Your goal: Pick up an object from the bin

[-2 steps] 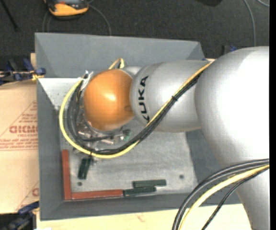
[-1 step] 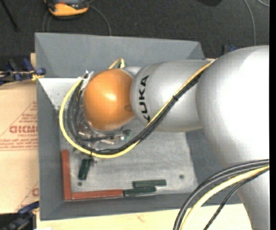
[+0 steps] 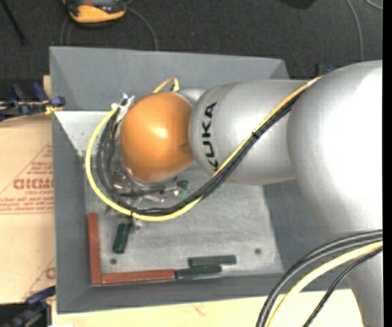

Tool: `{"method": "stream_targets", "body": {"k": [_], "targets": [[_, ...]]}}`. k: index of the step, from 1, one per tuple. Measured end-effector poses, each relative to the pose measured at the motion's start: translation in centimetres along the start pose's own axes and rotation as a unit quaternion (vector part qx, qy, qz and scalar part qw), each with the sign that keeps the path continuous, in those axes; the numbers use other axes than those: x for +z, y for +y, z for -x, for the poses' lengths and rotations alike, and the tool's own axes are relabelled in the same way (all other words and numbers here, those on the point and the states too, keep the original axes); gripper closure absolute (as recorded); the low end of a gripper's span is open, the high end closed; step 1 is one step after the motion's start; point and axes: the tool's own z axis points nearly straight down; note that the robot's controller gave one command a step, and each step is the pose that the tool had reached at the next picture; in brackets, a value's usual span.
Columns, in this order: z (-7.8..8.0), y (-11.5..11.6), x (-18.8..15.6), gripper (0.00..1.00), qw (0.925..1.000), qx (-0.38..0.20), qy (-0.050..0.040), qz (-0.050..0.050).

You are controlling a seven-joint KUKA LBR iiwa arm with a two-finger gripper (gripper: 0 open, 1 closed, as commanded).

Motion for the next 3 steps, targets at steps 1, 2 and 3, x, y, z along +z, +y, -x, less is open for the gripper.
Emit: {"method": "stream_targets", "body": {"k": [1, 2, 3], "targets": [[0.1, -0.2, -1.3, 1.00, 1.0000, 0.001, -0.0030, -0.004], [0.1, -0.2, -2.1, 1.00, 1.0000, 0.002, -0.0022, -0.003], [0.0, -0.2, -3.3, 1.00, 1.0000, 0.002, -0.0015, -0.002]]}}
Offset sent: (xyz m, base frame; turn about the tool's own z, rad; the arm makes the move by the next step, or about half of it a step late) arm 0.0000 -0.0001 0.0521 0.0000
